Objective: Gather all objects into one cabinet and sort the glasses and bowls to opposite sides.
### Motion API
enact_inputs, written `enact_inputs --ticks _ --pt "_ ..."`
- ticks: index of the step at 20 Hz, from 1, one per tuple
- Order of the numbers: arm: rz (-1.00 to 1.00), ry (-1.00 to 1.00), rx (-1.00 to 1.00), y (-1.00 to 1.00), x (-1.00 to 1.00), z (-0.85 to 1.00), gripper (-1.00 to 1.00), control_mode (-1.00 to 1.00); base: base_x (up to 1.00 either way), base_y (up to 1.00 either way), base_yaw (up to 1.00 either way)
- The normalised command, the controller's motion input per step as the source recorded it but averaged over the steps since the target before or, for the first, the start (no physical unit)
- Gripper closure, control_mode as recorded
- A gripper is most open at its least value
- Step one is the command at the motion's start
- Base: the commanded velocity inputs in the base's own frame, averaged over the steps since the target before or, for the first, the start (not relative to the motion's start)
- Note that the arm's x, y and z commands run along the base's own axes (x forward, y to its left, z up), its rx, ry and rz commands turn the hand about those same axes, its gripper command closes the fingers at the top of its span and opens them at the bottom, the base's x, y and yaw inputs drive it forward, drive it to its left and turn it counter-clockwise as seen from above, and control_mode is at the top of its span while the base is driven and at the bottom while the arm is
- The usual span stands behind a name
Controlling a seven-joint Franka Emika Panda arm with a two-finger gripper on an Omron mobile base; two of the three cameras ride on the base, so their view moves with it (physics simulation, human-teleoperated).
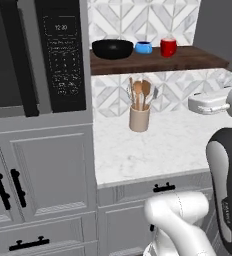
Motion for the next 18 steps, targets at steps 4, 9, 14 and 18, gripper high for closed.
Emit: enact_inputs --ticks 4,9,14,18 --pt "0.0 0.0 0.0 0.0 0.0 0.0 -1.0 1.0 -0.62 0.12 -0.38" --pt "0.0 0.0 0.0 0.0 0.0 0.0 -1.0 1.0 -0.23 0.66 -0.55" --pt "0.0 0.0 0.0 0.0 0.0 0.0 -1.0 1.0 -0.29 0.76 -0.59" --pt "0.0 0.0 0.0 0.0 0.0 0.0 -1.0 1.0 -0.33 -0.02 -0.74"
